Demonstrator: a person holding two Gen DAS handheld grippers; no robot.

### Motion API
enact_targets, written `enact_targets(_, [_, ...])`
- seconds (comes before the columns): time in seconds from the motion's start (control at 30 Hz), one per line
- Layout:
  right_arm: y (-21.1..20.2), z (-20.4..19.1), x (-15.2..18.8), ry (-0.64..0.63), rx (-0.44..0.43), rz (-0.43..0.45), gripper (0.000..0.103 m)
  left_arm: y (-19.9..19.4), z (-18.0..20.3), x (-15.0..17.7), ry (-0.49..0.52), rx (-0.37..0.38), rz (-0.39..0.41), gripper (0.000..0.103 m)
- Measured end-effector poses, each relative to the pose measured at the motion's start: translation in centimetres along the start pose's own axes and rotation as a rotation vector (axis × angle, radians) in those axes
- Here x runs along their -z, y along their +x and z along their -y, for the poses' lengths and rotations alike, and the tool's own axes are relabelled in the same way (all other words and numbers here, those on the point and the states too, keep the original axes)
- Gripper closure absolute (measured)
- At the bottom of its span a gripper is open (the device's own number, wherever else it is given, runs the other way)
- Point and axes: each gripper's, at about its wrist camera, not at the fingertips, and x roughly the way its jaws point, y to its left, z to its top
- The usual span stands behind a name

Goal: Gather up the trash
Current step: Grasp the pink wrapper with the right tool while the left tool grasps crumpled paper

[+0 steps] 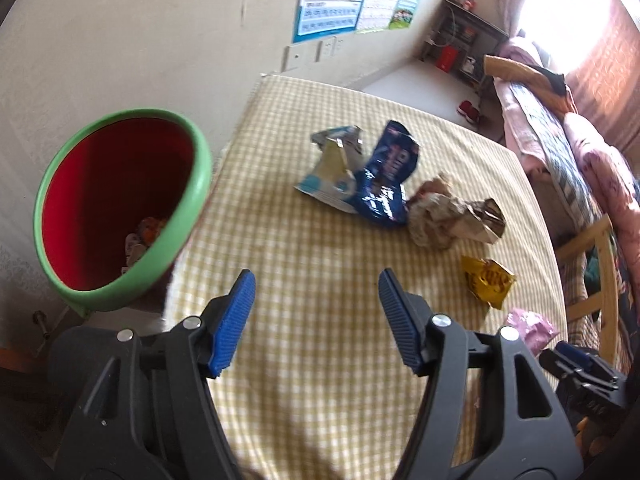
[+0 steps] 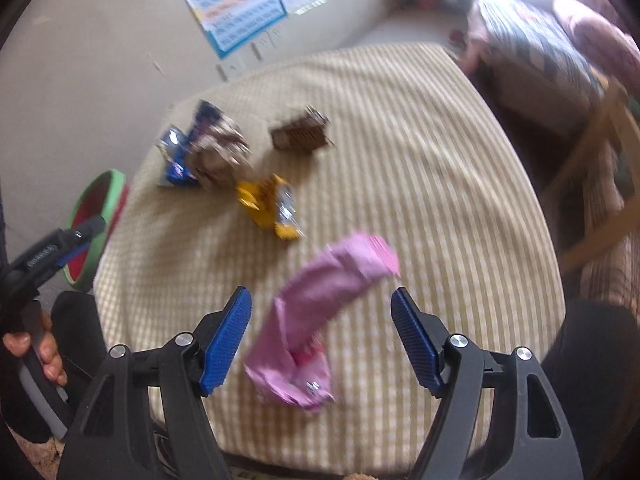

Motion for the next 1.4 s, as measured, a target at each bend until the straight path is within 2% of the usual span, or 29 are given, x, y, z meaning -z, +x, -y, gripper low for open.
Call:
enact_targets(0.1, [1.7, 0.6, 0.2, 0.033, -0.032, -0.056, 0.033, 0.2, 2.1, 0.4, 0.047, 0.013, -0.006, 0.041])
enact_targets(0.2, [3.2, 0.1, 0.3, -0.012, -0.049, -0.082, 0.034, 0.4, 3.9, 0.9, 0.086, 0.029, -0.016, 0.041])
enact_targets(0.27, [4.2, -0.3, 0.1, -0.049, -0.061, -0.098, 0.051, 0.5, 5.0, 1.1, 0.111, 0.040, -0.022, 0.041])
enact_targets(0.3, [4.4, -0.4, 0.1, -0.056, -0.076, -0.105, 0.062, 0.5, 5.6, 1.2, 0.126, 0.048, -0.023, 0.041])
enact_targets(0.37, [4.3, -0.4, -0.2, -0.072, -0.085, -0.093, 0.072, 0.7, 6.6, 1.2, 0.153, 0.059, -0.021, 0.041])
enact_targets(0.6, [2.3, 0.6, -1.2, -0.111, -0.058, 0.055, 0.073, 2.9, 9.3, -1.9, 0.152, 0.105, 0.003, 0.041])
enact_targets(0.67, [2.4, 1.1, -0.9, -0.095, -0.064, 0.055, 0.073, 3.9, 10.0, -3.0, 0.148, 0.130, 0.002, 0.041])
enact_targets(0.83, [2.7, 1.6, -0.9, -0.081, -0.087, 0.052, 0.073, 7.8, 11.3, -4.9, 0.162, 0.107, -0.042, 0.040])
enact_targets(1.03, [3.0, 2.1, -1.0, -0.062, -0.112, 0.045, 0.071, 12.0, 11.5, -5.0, 0.181, 0.062, -0.150, 0.041])
enact_targets(1.13, [3.1, 2.3, -1.0, -0.049, -0.120, 0.040, 0.071, 12.8, 11.5, -4.5, 0.177, 0.061, -0.182, 0.041])
enact_targets(1.2, [3.2, 2.3, -1.0, -0.046, -0.122, 0.036, 0.071, 12.6, 11.9, -4.2, 0.192, 0.060, -0.179, 0.051])
enact_targets(1.3, [3.1, 2.3, -1.0, -0.046, -0.124, 0.038, 0.071, 12.0, 12.4, -3.8, 0.222, 0.051, -0.166, 0.061])
enact_targets(1.4, [3.1, 2.4, -1.1, -0.046, -0.123, 0.041, 0.071, 11.4, 12.1, -3.7, 0.210, 0.064, -0.158, 0.063])
